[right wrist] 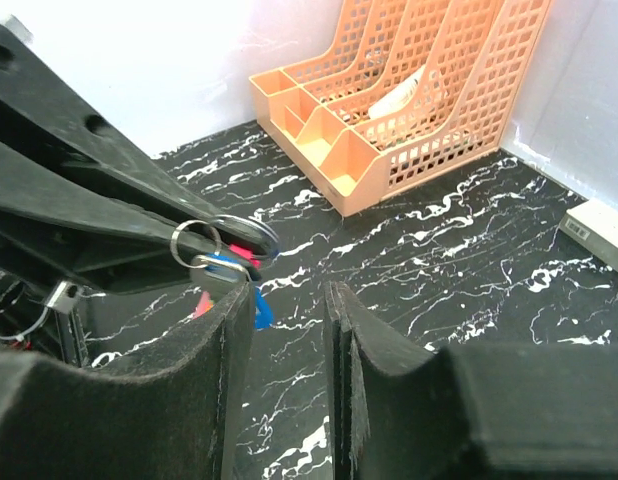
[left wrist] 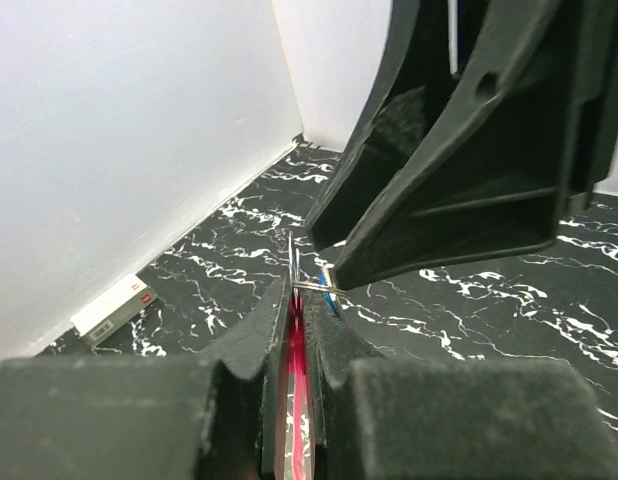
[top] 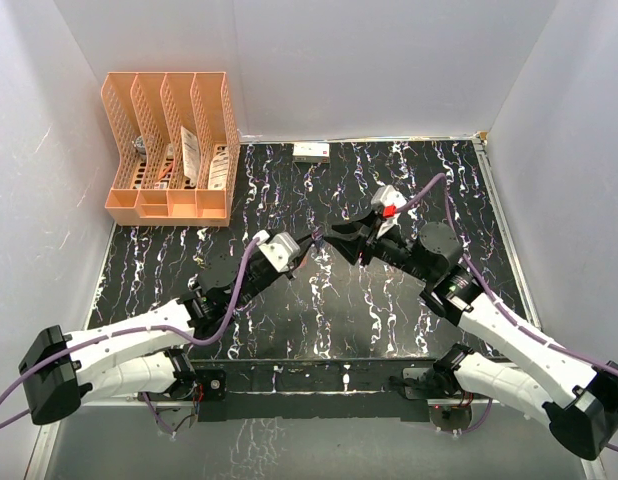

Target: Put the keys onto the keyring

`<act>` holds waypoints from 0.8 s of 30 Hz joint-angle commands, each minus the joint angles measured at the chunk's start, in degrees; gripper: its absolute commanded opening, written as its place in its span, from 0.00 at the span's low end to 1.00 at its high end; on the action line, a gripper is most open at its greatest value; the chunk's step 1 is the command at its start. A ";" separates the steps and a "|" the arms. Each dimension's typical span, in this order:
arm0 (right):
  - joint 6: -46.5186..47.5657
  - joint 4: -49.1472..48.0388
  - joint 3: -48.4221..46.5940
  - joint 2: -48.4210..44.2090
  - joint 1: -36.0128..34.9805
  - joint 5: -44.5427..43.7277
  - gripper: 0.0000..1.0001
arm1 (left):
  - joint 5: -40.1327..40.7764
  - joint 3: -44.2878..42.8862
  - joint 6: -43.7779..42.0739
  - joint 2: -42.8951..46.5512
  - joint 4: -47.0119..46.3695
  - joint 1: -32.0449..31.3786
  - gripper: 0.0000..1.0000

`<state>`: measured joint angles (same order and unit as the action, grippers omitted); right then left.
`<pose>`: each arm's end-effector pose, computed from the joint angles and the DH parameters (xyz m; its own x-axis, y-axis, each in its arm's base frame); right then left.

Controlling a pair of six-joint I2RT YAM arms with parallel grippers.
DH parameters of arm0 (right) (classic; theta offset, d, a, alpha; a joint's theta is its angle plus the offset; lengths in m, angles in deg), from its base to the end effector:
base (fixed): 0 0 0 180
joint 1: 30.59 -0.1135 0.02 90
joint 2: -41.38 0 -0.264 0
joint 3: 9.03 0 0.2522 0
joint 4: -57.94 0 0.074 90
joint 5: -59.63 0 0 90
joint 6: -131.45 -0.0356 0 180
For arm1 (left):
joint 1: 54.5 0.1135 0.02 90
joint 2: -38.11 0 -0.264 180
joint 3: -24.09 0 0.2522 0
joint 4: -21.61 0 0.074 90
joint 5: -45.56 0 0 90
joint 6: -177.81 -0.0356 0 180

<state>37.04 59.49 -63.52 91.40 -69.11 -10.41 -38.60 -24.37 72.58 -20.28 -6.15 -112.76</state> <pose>0.1561 0.1398 0.3409 -0.0258 0.0719 -0.9971 -0.8527 0.5191 0.0595 0.1263 -0.1973 0.3283 0.3643 -0.0921 -0.9267 0.7248 0.6528 0.2200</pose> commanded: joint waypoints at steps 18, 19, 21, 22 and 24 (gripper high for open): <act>4.23 0.03 -3.32 -1.73 -0.13 1.73 0.29 | -11.91 -2.32 4.45 3.10 8.05 4.91 0.00; 4.16 0.01 -3.31 -1.57 -0.04 2.03 0.29 | -12.13 -2.62 4.65 2.83 8.25 5.11 0.00; 4.14 -0.01 -3.30 -1.13 -0.09 2.63 0.28 | -12.53 -3.15 5.08 2.37 8.66 5.38 0.00; 4.14 -0.01 -3.30 -0.83 -0.10 2.90 0.28 | -12.83 -3.43 5.12 2.21 8.89 5.45 0.00; 4.36 -0.16 -3.14 -0.27 -0.15 3.17 0.28 | -13.31 -4.02 5.27 1.65 9.26 5.65 0.00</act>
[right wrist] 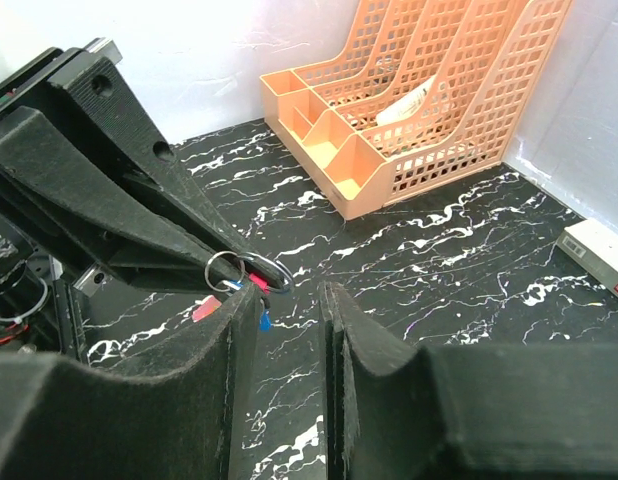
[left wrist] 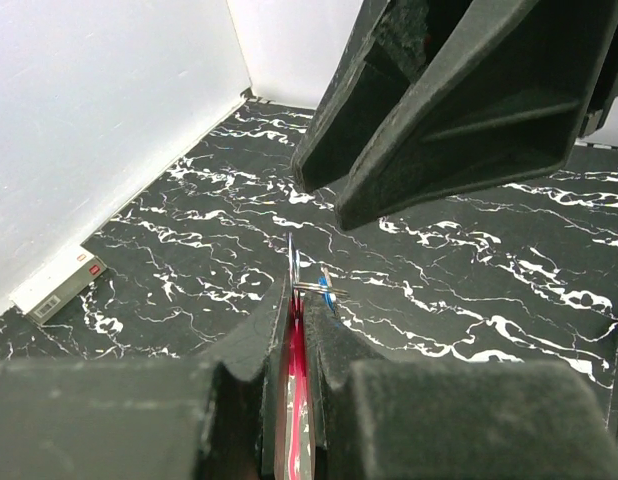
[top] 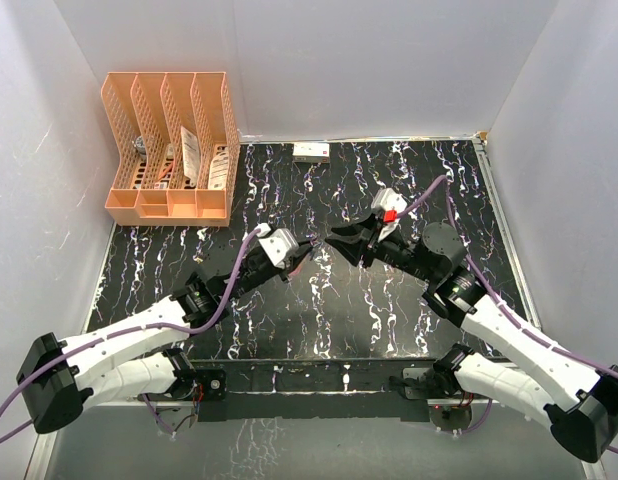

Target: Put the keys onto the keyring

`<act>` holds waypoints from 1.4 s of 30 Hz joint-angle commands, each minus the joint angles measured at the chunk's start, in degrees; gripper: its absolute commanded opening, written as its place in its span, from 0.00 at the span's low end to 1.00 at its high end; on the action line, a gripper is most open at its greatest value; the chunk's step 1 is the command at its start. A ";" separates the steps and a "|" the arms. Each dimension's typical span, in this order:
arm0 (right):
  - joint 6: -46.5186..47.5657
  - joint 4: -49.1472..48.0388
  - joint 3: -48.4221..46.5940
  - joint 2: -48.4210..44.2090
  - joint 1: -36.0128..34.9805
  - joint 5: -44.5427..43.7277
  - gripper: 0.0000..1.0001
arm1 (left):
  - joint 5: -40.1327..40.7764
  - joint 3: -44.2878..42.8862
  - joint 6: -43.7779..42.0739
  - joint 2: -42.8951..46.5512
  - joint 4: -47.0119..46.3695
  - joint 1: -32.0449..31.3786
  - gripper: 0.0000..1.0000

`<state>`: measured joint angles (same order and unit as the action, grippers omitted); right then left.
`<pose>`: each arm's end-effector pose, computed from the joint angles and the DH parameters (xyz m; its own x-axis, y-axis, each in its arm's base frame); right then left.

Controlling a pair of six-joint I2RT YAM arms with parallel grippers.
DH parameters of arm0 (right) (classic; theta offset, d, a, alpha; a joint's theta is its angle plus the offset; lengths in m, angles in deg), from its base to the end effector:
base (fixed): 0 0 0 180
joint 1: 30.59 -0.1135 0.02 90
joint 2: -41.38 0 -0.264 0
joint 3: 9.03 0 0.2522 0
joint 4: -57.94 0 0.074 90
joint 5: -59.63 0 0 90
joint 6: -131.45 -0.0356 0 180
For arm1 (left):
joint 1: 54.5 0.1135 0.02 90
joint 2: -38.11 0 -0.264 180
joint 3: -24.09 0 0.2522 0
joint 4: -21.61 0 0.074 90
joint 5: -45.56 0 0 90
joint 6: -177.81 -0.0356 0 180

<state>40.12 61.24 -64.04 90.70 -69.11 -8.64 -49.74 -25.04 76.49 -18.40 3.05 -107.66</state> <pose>0.1528 0.1385 0.3432 0.0125 0.0375 -0.9992 -0.8685 0.4957 0.0078 0.1364 -0.1875 0.3225 0.2811 -0.0492 -0.9584 0.8118 0.5448 0.2101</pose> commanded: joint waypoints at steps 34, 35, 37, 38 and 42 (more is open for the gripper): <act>3.90 -2.89 -2.51 2.58 -0.10 3.63 0.18 | -9.76 -6.14 2.61 -3.17 2.34 2.13 0.00; 4.03 -2.83 -2.44 2.54 -0.14 3.58 0.18 | -9.95 -6.18 2.72 -3.21 2.47 2.12 0.00; 4.22 -2.92 -2.43 2.58 -0.07 3.78 0.13 | -10.39 -6.36 2.91 -3.29 2.66 2.27 0.00; 4.34 -3.02 -2.35 2.52 -0.13 3.84 0.11 | -10.69 -6.43 2.94 -3.26 2.81 2.40 0.00; 4.82 -3.36 -2.10 2.30 -0.09 4.78 0.05 | -11.04 -6.48 3.37 -3.34 3.21 2.62 0.00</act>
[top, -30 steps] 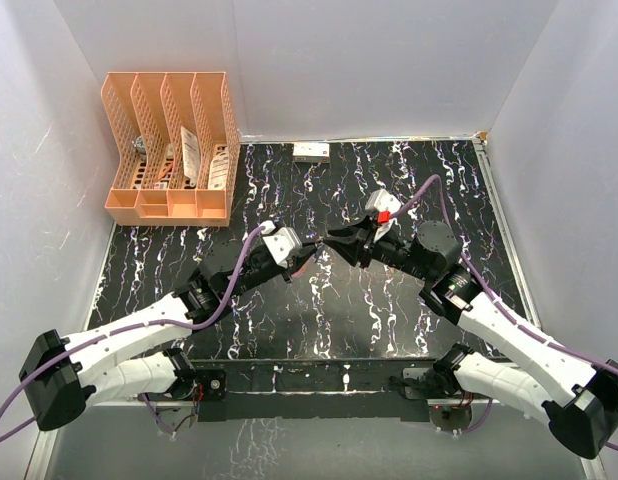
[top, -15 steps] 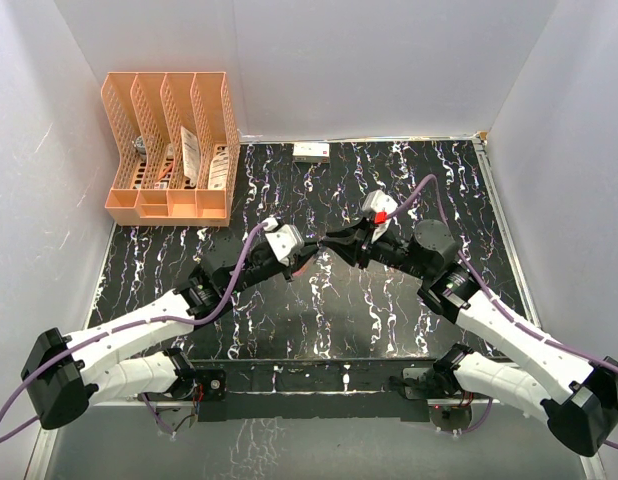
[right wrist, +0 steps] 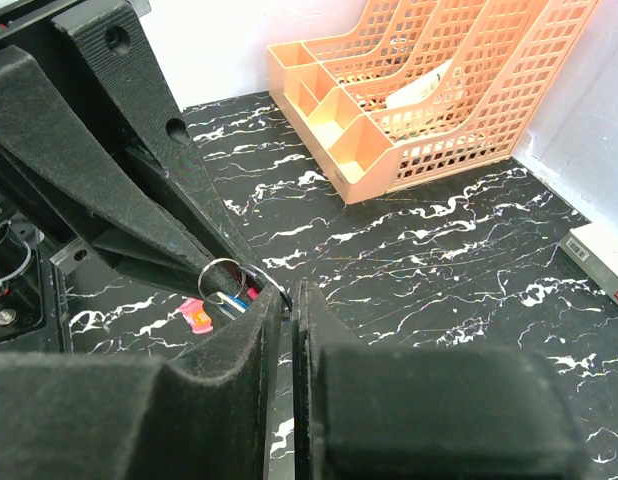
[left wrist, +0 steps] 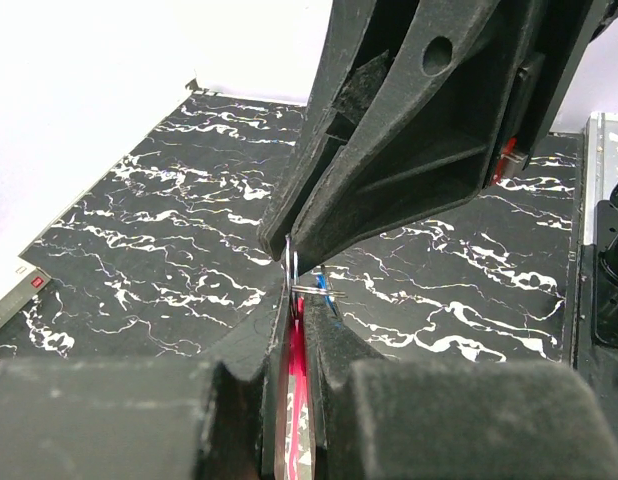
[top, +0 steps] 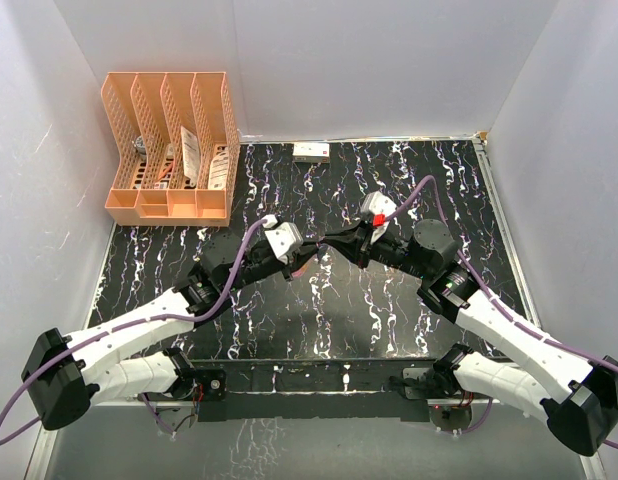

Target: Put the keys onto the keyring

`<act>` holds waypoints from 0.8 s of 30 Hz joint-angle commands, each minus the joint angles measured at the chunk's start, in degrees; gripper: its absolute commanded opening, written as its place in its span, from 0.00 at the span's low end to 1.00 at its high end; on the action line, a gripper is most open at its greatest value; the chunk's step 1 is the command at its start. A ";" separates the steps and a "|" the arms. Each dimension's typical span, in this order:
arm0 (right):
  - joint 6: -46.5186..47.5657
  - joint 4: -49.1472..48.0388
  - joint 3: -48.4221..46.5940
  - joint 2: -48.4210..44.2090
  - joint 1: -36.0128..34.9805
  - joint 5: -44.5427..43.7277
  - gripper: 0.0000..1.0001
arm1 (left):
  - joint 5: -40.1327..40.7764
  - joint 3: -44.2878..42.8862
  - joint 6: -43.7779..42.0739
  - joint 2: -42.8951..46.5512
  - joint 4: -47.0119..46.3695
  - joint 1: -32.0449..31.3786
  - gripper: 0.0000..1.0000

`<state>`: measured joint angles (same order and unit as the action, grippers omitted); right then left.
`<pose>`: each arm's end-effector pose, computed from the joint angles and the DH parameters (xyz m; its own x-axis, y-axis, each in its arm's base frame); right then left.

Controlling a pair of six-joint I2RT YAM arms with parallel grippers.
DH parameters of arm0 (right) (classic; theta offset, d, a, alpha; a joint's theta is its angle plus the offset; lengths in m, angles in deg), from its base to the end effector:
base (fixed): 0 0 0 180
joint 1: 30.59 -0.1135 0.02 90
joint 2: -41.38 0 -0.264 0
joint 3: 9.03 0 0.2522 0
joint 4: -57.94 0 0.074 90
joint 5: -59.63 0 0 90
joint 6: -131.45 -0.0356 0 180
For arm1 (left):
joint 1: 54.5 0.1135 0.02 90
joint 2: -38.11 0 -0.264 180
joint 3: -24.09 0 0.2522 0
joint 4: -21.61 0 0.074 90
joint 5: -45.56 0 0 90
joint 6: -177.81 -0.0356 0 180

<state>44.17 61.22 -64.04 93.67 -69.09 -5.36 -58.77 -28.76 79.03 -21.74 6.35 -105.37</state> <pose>0.1602 0.1467 0.3333 0.0348 -0.0272 -0.9990 -0.8944 0.4453 -0.0433 0.1478 -0.1957 0.3266 0.2279 -0.0458 -0.9726 0.8817 0.4335 0.1862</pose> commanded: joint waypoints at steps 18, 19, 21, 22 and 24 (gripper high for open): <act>1.57 -4.27 -1.99 -0.63 -0.09 4.45 0.08 | -8.22 -5.17 3.03 -3.27 1.39 2.51 0.00; 1.63 -4.22 -1.99 -0.63 -0.08 4.83 0.07 | -8.32 -5.34 3.03 -3.41 1.62 2.53 0.00; 1.64 -4.22 -1.99 -0.62 -0.14 5.18 0.05 | -8.33 -5.52 3.19 -3.59 1.85 2.68 0.00; 1.71 -4.22 -1.99 -0.61 -0.14 5.27 0.03 | -8.21 -5.54 3.16 -3.67 1.86 2.75 0.00; 1.72 -4.07 -1.92 -0.70 -0.14 5.44 0.00 | -7.73 -5.58 3.29 -3.69 1.92 2.87 0.00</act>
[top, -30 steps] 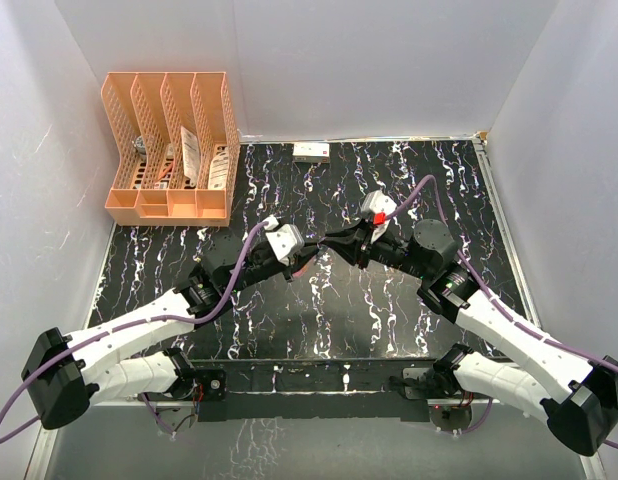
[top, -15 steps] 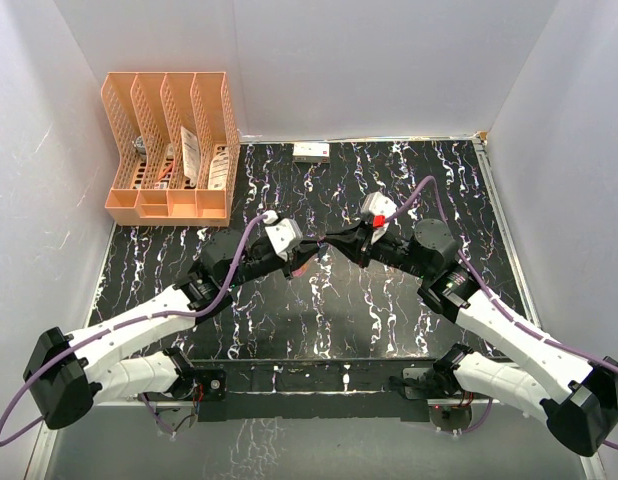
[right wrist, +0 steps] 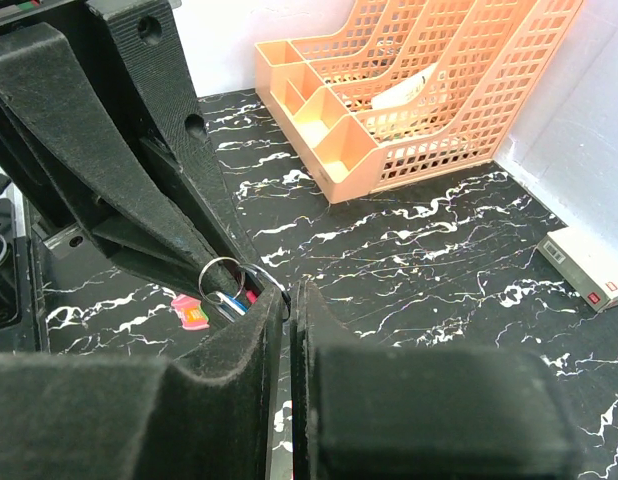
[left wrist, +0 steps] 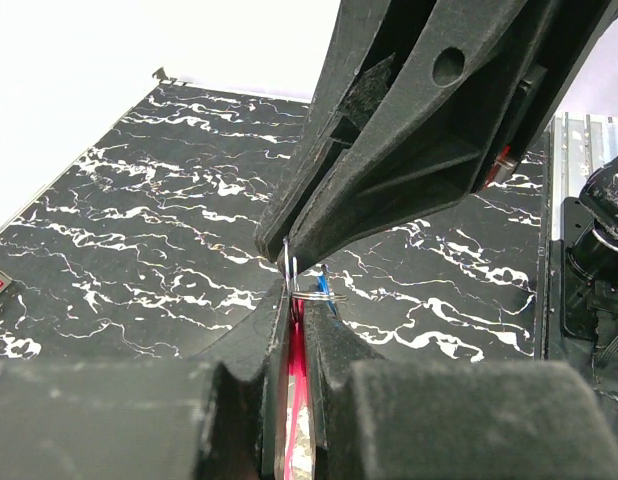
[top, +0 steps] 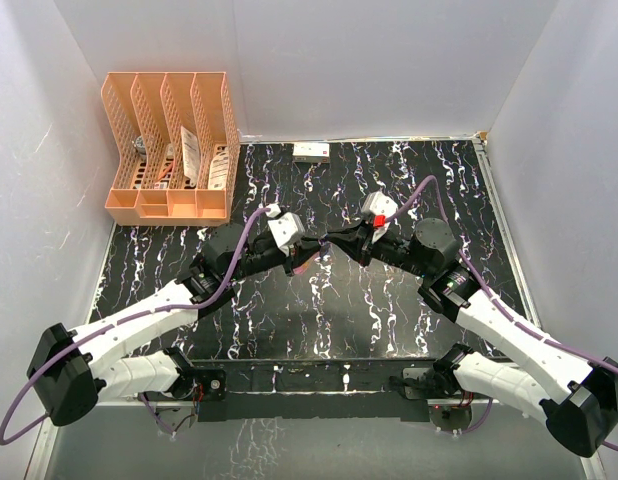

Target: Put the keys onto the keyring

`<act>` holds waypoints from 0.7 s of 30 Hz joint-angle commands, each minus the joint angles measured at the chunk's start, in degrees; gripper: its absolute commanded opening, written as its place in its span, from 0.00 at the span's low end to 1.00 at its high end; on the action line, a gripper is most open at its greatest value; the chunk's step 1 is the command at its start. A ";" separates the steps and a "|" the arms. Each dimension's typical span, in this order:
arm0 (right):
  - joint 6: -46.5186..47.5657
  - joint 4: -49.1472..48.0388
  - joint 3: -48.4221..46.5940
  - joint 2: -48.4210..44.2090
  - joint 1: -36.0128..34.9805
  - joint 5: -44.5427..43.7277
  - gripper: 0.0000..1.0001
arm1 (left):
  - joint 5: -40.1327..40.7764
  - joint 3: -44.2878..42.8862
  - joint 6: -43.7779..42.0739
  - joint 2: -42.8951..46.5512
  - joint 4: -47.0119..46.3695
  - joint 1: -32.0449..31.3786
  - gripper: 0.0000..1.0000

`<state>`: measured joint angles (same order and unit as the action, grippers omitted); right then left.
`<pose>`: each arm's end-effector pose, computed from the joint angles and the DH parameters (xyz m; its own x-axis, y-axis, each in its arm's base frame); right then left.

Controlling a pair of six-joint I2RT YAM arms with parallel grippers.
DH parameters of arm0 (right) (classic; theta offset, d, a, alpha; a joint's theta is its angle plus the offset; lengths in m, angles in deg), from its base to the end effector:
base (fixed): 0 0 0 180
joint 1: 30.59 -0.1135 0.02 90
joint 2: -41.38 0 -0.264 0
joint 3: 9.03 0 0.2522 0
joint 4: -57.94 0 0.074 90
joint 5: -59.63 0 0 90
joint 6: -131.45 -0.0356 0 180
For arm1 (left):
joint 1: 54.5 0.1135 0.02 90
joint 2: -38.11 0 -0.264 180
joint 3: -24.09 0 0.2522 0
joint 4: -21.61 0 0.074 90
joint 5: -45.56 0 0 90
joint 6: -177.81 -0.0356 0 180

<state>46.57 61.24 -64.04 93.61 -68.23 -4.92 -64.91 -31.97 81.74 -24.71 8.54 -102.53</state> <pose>0.1620 0.1442 0.3335 0.0724 -0.0459 -0.9963 -0.8888 0.4503 -0.0854 0.1623 -0.1991 0.3305 0.1713 -0.0423 -0.9843 0.9160 0.3747 0.1433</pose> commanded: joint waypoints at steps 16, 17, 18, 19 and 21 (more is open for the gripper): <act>-0.56 -3.31 -1.10 -1.90 -1.01 5.97 0.00 | -2.46 -2.78 -0.77 -1.07 1.69 1.99 0.00; -0.62 -3.17 -1.18 -1.96 -0.96 6.13 0.00 | -2.72 -2.90 -1.62 -1.11 2.19 2.16 0.00; -0.64 -3.02 -1.19 -2.00 -1.01 6.37 0.00 | -3.29 -3.02 -2.16 -1.04 2.73 2.35 0.00; -0.68 -2.89 -1.20 -2.10 -0.96 6.60 0.00 | -3.92 -3.27 -2.63 -1.01 3.17 2.71 0.00; -0.77 -2.76 -1.26 -2.33 -1.01 7.07 0.00 | -5.34 -3.60 -3.33 -1.15 3.68 3.33 0.00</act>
<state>47.23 61.85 -64.04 93.43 -68.10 -3.81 -67.75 -33.07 80.87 -25.33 10.37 -100.38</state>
